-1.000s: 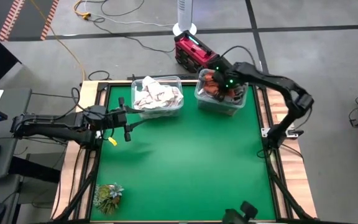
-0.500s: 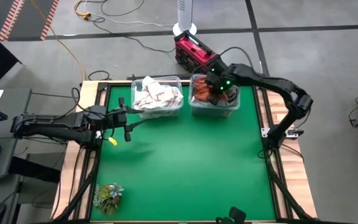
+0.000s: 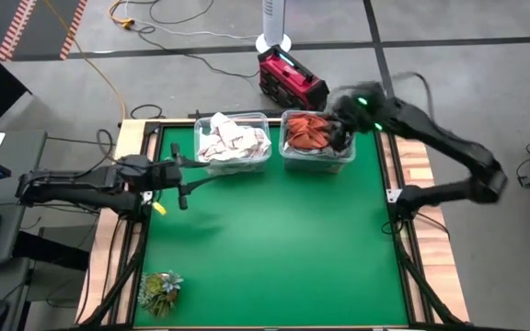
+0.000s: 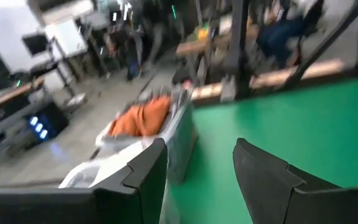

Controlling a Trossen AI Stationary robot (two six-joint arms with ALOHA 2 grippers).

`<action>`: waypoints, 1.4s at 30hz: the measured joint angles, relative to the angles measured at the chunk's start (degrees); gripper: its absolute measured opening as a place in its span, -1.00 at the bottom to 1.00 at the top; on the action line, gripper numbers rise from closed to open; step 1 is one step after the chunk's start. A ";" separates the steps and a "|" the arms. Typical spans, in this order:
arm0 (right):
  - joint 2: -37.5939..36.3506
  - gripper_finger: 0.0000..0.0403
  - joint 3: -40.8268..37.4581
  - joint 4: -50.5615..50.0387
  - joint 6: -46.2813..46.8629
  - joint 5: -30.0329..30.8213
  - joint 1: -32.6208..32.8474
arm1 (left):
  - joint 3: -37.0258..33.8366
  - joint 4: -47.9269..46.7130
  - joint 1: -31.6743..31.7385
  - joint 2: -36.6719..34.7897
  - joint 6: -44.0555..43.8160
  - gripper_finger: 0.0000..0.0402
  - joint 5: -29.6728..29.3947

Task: Sort towels by color in basket
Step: Return to Home Position

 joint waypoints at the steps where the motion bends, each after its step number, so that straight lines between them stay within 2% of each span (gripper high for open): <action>1: -3.22 0.12 -3.90 3.15 0.61 -0.27 0.00 | 0.00 0.11 -0.31 -1.63 -0.49 -0.14 0.46; 5: -15.87 0.09 -20.24 16.10 4.20 -0.60 1.42 | -3.08 4.25 -1.09 -8.24 -1.09 -0.14 1.17; 9: -27.38 0.07 -32.08 25.50 7.12 -0.87 6.26 | -13.39 17.49 -1.14 -14.47 -0.77 -0.14 -0.74; 12: -35.24 0.05 -38.56 30.16 8.90 2.77 9.76 | -19.28 23.32 -1.14 -18.39 -2.95 -0.14 -2.48; 17: -47.21 0.00 -46.32 32.95 8.96 10.63 14.87 | -20.96 16.01 -1.12 -21.50 -6.71 -0.14 -4.76; 23: -58.55 -0.08 -52.50 34.13 10.90 12.75 18.07 | -20.96 5.51 -1.14 -25.55 -8.11 -0.27 -4.66; 28: -65.68 -0.12 -56.05 33.99 12.57 12.85 18.27 | -20.95 2.14 -1.14 -30.34 -7.53 -0.43 -1.56; 31: -65.87 -0.13 -57.68 34.43 13.17 12.89 18.27 | -23.01 2.27 -1.14 -32.73 -8.20 -0.50 -1.41; 42: -65.96 -0.13 -62.18 42.52 12.98 13.07 18.12 | -28.76 3.23 -1.14 -32.24 -8.81 -0.67 -1.56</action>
